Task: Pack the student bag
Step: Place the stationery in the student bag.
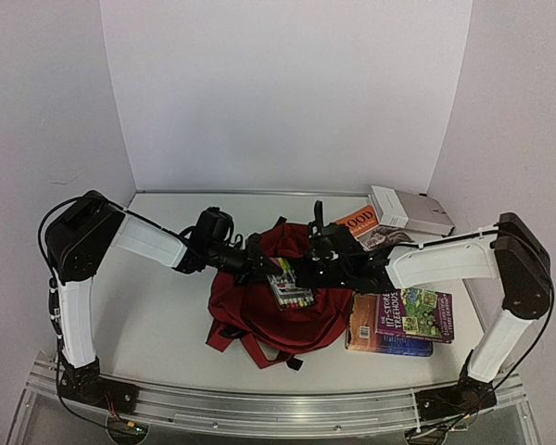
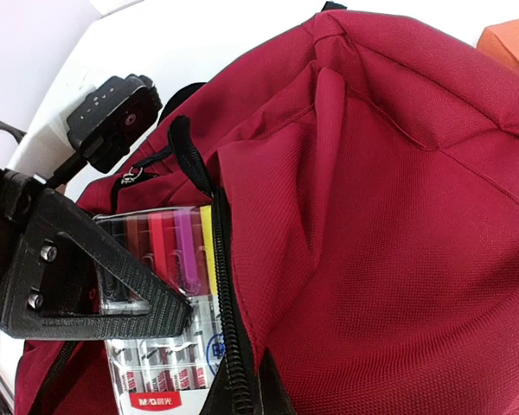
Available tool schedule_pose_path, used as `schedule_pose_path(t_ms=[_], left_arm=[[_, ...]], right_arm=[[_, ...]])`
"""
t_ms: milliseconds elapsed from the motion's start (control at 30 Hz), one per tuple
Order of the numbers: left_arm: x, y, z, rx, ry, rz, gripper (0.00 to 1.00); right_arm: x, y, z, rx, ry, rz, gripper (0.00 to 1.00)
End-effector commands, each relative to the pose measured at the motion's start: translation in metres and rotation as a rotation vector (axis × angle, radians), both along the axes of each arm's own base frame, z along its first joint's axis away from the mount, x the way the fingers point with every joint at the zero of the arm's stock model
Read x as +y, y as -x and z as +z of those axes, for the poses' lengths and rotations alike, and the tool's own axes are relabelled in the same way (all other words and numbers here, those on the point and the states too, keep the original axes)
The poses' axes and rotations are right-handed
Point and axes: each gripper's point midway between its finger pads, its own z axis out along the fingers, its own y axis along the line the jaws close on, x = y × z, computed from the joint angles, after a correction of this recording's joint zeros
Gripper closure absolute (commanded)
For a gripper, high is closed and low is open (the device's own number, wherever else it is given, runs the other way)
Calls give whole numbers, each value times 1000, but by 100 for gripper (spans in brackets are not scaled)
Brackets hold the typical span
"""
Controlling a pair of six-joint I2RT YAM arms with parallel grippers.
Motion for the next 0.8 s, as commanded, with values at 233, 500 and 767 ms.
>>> schedule_pose_path(t_ms=[233, 500, 767], left_arm=[[4, -48, 69, -204, 198, 284, 100], [11, -59, 86, -244, 230, 381, 100], [-14, -56, 78, -230, 226, 354, 100]], right_arm=[[19, 22, 60, -36, -240, -22, 100], [14, 22, 59, -35, -248, -46, 100], [34, 30, 57, -8, -292, 17, 100]])
